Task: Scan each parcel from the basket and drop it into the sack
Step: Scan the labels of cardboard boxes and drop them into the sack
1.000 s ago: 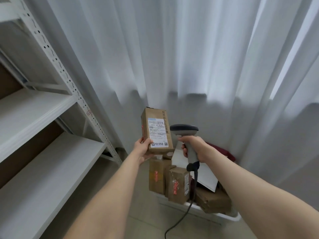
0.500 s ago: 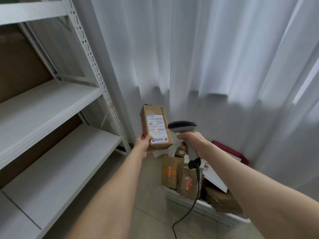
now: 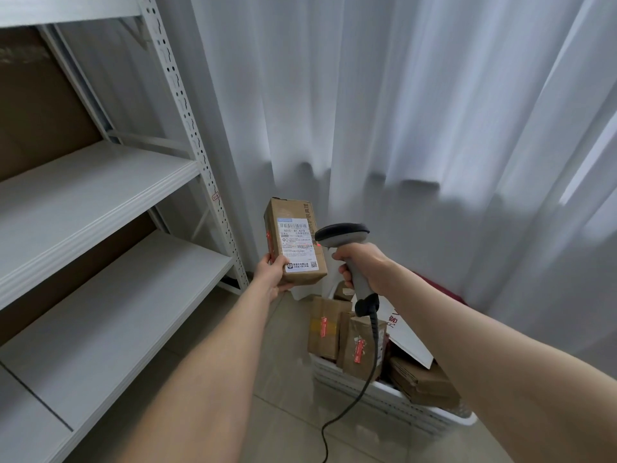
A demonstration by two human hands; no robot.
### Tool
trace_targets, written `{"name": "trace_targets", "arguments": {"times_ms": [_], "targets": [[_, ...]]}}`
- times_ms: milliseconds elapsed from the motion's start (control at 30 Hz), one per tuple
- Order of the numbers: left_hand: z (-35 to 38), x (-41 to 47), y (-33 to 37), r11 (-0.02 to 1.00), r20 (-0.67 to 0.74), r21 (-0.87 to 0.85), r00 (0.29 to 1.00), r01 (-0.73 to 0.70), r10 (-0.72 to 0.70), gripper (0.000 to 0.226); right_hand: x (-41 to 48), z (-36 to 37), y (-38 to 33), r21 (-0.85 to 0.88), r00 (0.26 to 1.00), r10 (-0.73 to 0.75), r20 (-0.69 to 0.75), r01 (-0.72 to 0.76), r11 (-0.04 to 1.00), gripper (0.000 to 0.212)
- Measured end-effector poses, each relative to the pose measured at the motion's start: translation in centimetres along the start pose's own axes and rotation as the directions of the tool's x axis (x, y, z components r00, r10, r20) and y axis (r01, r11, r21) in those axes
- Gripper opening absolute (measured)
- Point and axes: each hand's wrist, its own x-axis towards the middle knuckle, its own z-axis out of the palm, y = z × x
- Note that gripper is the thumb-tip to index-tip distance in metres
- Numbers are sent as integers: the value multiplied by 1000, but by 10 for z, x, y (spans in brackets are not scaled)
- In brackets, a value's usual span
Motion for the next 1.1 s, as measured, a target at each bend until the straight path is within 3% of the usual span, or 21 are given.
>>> {"name": "trace_targets", "arguments": {"times_ms": [767,1100], "targets": [[0,-4,4,999,10,-29,1000,14,-13,35,-9,5,-6,6,1000,-8,-12,8,1000,8],[1,-10,9,1000,26,-20,1000,13,-12,33,-5,6,-8,52,999,-11,-45,14,999,22]]}}
